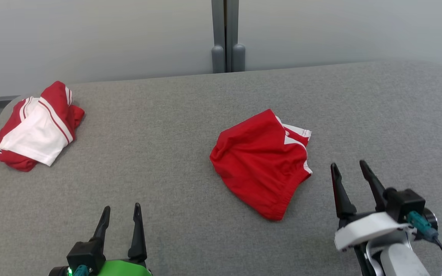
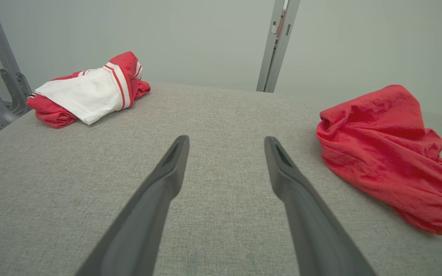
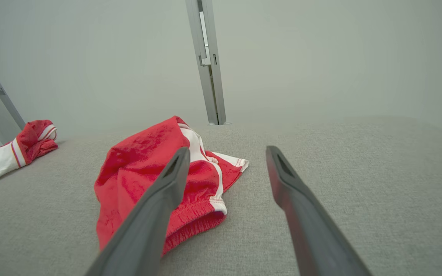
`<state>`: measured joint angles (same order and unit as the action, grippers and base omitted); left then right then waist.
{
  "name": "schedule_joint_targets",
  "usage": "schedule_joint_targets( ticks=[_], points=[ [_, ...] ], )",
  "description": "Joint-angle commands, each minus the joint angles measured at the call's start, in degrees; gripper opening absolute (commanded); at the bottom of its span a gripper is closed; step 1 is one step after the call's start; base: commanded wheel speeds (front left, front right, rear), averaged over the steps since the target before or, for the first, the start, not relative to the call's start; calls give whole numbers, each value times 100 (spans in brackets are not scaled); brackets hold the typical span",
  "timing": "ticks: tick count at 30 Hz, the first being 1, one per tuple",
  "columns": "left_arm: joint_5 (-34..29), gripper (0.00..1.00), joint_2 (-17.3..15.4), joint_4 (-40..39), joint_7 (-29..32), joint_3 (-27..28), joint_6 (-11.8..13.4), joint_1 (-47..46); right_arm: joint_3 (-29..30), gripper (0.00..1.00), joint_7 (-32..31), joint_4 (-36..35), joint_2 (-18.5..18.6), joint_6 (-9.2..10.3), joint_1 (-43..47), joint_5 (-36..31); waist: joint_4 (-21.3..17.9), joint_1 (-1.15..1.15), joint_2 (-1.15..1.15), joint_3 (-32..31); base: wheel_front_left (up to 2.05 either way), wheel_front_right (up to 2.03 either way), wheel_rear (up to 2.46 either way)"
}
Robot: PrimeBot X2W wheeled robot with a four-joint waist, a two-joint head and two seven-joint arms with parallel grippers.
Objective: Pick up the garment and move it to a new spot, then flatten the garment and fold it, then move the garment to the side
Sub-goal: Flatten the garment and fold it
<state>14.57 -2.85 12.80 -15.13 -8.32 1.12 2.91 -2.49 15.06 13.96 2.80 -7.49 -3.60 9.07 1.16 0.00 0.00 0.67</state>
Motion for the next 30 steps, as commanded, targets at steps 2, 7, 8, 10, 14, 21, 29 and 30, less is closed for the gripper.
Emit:
schedule_joint_targets(
  ticks=[2,7,8,10,14,21,29,30],
  points=[
    [19,100,-9,-28,-3,-23,18,-101,-14,100,18,118,16,0,-474,-79,177,0,0,137,0,0,0],
    [78,100,-9,-57,-3,-128,35,-212,-71,100,-476,737,15,0,-1501,-229,466,0,0,332,0,0,0],
    [99,100,-9,-60,-3,-162,46,-243,-119,100,-652,916,14,0,-1718,-289,543,0,0,378,0,0,0],
    [126,100,-10,-71,-3,-219,63,-308,-179,100,-951,1216,14,0,-2084,-277,693,0,0,479,0,0,0],
    [193,100,-11,-71,-3,-333,94,-396,-168,100,-1449,1812,20,1,-2713,-239,979,0,0,678,0,0,0],
    [288,100,-10,-81,-3,-451,149,-499,169,100,-1932,2815,26,1,-3325,-488,1342,0,0,924,0,0,0],
    [301,100,-10,-51,-3,-449,202,-496,57,0,-1764,3253,21,1,-3498,-317,1384,0,0,884,0,0,0],
    [284,100,-10,-54,-3,-442,196,-493,32,0,-1668,3237,23,1,-3528,-304,1369,0,0,864,0,0,0]
  ],
)
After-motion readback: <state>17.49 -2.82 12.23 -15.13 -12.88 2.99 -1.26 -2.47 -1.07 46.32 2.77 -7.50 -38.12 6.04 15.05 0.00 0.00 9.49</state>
